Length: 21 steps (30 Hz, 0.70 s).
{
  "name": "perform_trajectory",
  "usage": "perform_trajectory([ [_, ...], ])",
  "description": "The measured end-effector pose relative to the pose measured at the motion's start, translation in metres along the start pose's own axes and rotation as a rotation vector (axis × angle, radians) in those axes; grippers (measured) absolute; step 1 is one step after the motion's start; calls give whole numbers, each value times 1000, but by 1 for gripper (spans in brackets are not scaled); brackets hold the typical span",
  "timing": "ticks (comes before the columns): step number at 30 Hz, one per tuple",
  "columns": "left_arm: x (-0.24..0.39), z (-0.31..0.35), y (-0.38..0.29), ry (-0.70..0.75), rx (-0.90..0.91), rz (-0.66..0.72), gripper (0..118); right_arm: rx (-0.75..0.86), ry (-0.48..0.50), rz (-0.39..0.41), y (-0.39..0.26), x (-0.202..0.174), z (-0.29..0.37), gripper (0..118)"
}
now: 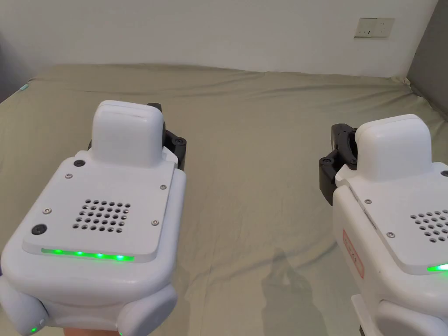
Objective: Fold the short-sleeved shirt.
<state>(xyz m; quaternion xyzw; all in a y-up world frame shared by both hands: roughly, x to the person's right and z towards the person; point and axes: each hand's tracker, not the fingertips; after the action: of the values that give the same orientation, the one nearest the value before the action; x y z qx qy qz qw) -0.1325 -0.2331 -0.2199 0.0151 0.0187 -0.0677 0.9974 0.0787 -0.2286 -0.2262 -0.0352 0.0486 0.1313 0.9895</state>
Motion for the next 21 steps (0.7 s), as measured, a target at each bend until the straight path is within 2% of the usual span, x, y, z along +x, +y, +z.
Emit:
perform_trajectory([
  [6, 0, 0, 2, -6, 1, 2, 0, 3, -4, -5, -1, -1, 0, 6],
  [7, 0, 0, 2, -8, 1, -2, 0, 4, -6, -9, -1, -1, -1, 27],
  [8, 1, 0, 2, -5, 3, -8, 11, 0, -1, -14, 0, 0, -2, 57],
  [9, 1, 0, 2, 3, 6, -14, 24, -13, -1, -16, 0, 1, -4, 90],
  [10, 0, -1, 2, 5, 6, -16, 46, -25, 10, -23, 0, 2, -7, 111],
  [12, -3, -2, 2, -8, -18, 13, 79, -1, 3, -28, -2, 2, -5, 113],
  [15, -8, -4, 3, -30, -44, 63, 102, 2, 9, -40, -4, 5, -8, 113],
  [16, -8, -5, 2, -26, -48, 60, 118, -10, 12, -48, -3, 5, -9, 113],
  [18, -7, -4, 1, -8, -37, 43, 118, -33, 20, -65, -4, 6, -11, 113],
  [21, -6, -2, 3, -18, -39, 32, 118, -55, 68, -136, -3, 9, -12, 113],
])
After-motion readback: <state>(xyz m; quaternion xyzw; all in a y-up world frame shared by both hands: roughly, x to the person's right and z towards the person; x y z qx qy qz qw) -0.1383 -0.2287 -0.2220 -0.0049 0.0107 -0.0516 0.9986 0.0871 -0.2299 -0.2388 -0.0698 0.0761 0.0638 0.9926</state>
